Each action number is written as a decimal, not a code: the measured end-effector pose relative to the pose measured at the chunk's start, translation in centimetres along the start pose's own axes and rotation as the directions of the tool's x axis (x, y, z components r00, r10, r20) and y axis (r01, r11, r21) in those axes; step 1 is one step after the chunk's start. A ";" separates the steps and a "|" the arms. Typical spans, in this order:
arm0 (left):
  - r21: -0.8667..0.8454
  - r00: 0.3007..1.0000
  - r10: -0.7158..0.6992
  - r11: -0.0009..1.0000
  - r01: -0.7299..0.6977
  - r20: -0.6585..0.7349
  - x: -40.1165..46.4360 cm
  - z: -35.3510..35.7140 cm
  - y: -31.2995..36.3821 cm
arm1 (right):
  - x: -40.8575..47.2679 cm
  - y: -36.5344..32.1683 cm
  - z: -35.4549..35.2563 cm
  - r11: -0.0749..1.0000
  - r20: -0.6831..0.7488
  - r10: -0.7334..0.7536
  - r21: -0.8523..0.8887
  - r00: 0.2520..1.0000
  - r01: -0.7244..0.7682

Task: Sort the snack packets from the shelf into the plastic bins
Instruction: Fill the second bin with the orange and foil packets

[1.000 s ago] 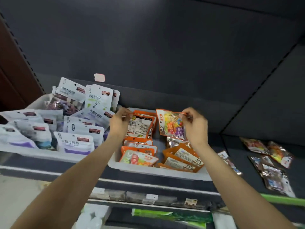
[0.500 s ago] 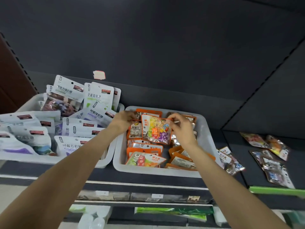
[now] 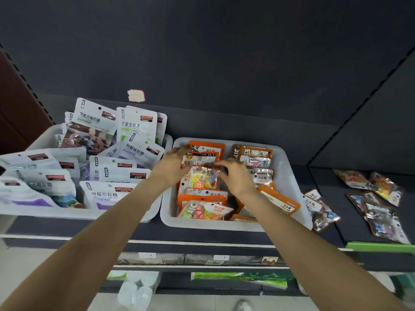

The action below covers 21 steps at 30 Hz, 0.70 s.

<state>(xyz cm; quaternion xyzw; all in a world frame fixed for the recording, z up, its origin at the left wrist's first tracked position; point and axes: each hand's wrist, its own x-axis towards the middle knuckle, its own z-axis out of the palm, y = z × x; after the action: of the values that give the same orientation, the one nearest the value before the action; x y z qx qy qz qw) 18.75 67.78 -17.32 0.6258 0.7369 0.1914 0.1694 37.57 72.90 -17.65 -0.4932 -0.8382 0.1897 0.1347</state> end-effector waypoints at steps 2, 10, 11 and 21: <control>0.067 0.999 -0.020 0.998 0.023 -0.037 -0.2 0.3 0.8 | -0.4 0.6 -1.3 1.000 -0.059 -0.011 -0.002 0.998 0.011; 0.193 0.992 0.056 0.981 -0.033 -0.114 -0.8 2.4 7.6 | -3.5 6.2 -6.3 0.996 -0.264 0.045 0.087 0.963 -0.023; 0.189 0.989 0.088 0.980 -0.064 -0.123 -0.7 2.8 9.1 | -4.1 7.2 -6.9 0.996 -0.275 0.052 0.080 0.960 -0.031; 0.029 0.918 0.369 0.929 -0.369 -0.143 1.1 13.8 29.7 | -12.1 25.5 -14.0 0.962 -0.299 0.271 0.114 0.915 -0.248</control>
<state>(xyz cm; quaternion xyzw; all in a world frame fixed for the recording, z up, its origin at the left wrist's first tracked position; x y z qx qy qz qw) 50.80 74.12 -14.66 0.7378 0.6163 0.2649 0.0755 68.88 76.09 -17.17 -0.6185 -0.7260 0.1562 0.2571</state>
